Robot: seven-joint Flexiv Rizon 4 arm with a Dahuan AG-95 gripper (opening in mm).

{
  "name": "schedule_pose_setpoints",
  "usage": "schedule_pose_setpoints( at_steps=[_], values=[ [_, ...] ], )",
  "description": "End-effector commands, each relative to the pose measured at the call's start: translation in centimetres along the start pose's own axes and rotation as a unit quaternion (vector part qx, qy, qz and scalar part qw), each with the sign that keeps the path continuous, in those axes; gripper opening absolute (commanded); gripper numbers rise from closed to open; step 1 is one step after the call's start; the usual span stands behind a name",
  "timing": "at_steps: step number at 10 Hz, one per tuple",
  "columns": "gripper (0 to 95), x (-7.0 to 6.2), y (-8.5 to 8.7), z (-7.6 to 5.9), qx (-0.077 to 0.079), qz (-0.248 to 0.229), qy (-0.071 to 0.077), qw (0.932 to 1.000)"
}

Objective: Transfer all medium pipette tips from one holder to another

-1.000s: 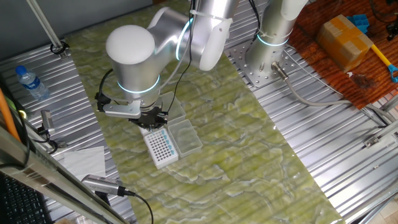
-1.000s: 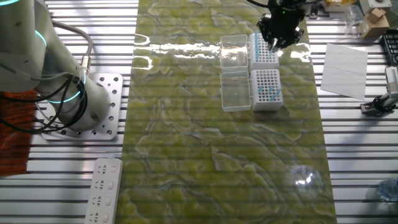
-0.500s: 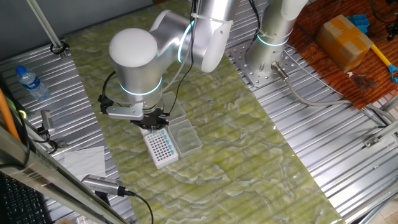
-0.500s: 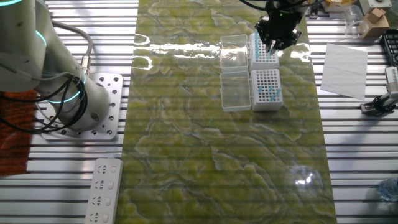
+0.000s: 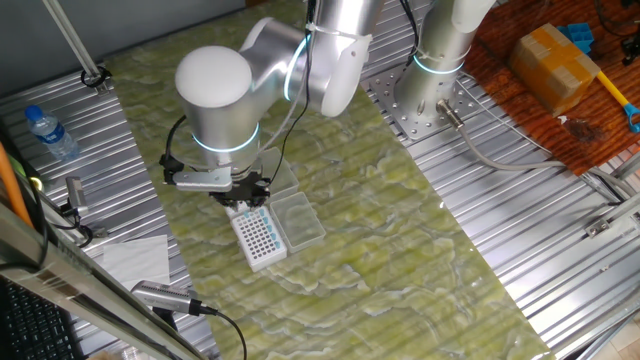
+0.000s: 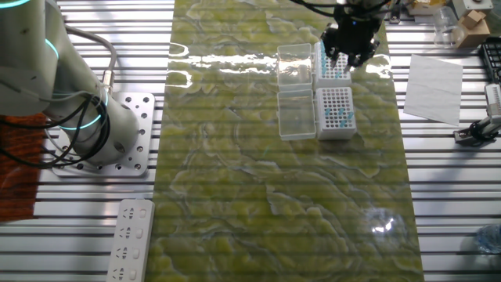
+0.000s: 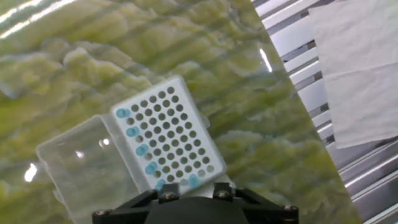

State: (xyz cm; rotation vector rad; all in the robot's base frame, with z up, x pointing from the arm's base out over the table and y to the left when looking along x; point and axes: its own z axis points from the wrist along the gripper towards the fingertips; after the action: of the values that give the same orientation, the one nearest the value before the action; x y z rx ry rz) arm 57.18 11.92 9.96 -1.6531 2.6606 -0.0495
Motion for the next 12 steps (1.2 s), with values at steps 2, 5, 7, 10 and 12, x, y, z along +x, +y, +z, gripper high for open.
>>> schedule_pose_setpoints(
  at_steps=[2, 5, 7, 10, 12],
  values=[
    [38.0, 4.0, -1.8, 0.5, 0.000, -0.029, 0.000, 0.9996],
    [38.0, 5.9, -2.4, 1.0, 0.000, -0.030, 0.004, 0.9995],
    [38.0, 6.8, -2.3, 0.8, 0.000, -0.029, 0.005, 0.9996],
    [38.0, 8.6, -1.3, 1.1, 0.000, -0.027, 0.004, 0.9996],
    [38.0, 9.0, -0.8, 1.5, 0.002, -0.026, 0.002, 0.9997]
  ],
)
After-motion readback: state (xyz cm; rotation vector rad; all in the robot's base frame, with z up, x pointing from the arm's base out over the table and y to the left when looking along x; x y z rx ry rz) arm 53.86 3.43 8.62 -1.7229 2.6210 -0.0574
